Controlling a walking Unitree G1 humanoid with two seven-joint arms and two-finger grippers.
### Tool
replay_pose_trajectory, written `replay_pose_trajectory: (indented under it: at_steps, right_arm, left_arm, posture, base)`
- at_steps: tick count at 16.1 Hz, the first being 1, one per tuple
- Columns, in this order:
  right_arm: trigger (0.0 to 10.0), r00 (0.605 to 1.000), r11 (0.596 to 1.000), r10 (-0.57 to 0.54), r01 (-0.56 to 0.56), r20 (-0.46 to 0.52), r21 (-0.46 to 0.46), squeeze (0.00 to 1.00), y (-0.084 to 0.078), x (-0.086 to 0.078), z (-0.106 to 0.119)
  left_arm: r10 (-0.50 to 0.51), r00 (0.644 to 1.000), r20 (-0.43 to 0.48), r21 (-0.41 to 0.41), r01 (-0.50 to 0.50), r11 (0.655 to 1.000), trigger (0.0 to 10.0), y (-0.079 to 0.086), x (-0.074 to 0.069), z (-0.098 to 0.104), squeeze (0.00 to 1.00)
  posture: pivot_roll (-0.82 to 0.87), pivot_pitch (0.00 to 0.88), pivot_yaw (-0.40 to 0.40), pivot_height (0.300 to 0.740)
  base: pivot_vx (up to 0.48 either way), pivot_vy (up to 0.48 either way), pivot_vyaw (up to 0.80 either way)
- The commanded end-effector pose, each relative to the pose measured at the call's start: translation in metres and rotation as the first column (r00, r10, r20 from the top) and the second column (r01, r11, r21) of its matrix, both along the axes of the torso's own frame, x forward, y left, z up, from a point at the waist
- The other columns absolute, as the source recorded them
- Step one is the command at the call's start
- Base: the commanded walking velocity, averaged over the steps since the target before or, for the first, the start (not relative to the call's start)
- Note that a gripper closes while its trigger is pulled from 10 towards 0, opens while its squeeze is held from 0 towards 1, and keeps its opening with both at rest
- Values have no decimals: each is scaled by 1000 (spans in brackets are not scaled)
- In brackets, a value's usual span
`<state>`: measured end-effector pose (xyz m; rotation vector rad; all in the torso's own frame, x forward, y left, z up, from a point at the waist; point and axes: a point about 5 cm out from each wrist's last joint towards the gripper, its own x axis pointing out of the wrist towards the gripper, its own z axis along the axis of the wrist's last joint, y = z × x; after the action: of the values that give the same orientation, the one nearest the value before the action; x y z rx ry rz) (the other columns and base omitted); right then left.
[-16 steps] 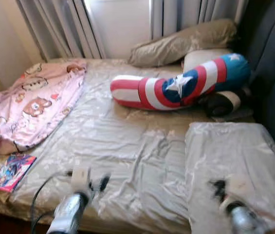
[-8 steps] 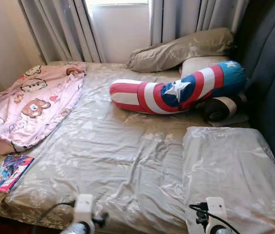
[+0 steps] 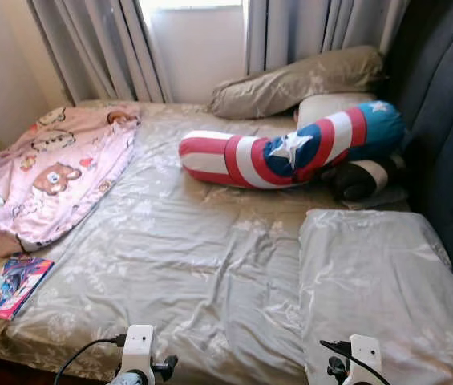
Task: Clean up the room
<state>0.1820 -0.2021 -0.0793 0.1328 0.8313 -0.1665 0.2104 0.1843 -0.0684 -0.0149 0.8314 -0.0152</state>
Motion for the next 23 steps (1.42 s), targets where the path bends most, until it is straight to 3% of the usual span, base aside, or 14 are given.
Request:
replay_pose_trajectory:
  at_steps: [1, 13, 23]
  right_arm:
    - [10000, 1000, 1000, -9, 9, -15, 7, 0, 1, -3, -2]
    - [10000, 1000, 999, 12, -12, -5, 32, 0, 6, 1, -1]
    - [10000, 999, 999, 34, -33, -15, 36, 0, 12, 0, -2]
  left_arm:
    - [3, 1000, -13, 23, -3, 1000, 10000, 5, -4, -2, 0]
    - [12, 999, -38, 42, -10, 999, 10000, 4, -8, -5, 0]
    - [13, 999, -44, 46, -11, 999, 10000, 6, -9, -5, 0]
  posture:
    - [-45, 0, 20, 740]
    - [-38, 0, 9, 740]
    - [-37, 0, 17, 740]
  base:
    - [0, 0, 0]
    - [0, 0, 0]
    - [0, 424, 0]
